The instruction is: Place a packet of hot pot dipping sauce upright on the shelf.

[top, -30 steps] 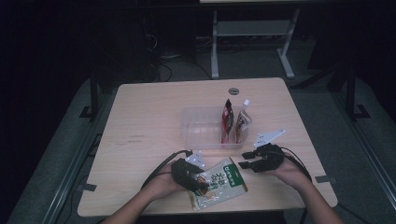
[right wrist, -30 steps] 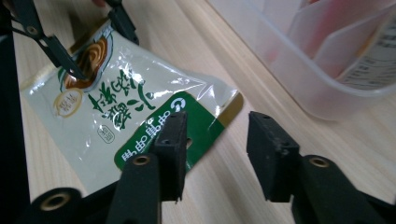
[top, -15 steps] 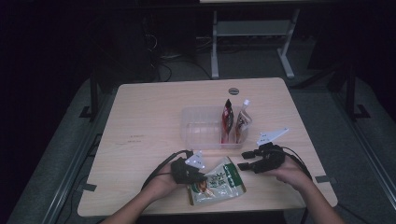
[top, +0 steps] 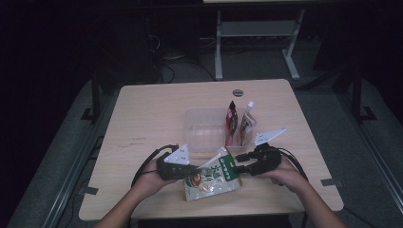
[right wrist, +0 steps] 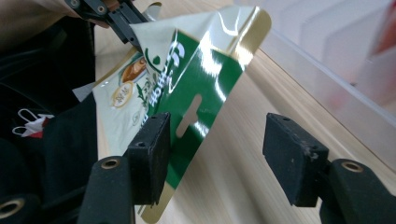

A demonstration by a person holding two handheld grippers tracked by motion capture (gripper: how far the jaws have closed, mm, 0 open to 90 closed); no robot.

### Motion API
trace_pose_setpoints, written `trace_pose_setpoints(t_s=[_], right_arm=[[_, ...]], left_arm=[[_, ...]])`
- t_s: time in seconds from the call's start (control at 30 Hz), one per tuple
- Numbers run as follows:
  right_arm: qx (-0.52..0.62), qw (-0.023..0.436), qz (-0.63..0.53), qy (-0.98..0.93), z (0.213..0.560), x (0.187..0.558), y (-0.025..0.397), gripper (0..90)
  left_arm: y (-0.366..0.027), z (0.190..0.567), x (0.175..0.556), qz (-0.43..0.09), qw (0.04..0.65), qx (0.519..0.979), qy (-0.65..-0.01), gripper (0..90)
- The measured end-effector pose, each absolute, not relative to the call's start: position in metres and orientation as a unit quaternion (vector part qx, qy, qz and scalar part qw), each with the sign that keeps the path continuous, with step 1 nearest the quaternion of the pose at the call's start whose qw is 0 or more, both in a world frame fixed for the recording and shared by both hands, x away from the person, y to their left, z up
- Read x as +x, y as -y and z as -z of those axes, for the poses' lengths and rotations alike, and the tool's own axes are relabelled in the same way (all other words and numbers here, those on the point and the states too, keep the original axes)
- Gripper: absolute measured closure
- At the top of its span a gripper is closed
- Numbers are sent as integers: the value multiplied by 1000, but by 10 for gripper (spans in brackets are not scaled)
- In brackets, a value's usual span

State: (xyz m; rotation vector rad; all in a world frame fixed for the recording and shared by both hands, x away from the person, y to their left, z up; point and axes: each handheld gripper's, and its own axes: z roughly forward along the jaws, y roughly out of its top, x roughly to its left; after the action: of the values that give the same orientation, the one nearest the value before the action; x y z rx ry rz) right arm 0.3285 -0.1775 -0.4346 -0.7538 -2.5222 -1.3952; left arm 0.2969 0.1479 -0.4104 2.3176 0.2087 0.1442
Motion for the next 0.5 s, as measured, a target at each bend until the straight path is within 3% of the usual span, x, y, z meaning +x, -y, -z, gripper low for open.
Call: trace_pose_setpoints(t_s=[0.5], right_arm=[[-234,141,482,833,440,331,158,450]], left_arm=[[-148,405,296,-68,407,908,-69,895]])
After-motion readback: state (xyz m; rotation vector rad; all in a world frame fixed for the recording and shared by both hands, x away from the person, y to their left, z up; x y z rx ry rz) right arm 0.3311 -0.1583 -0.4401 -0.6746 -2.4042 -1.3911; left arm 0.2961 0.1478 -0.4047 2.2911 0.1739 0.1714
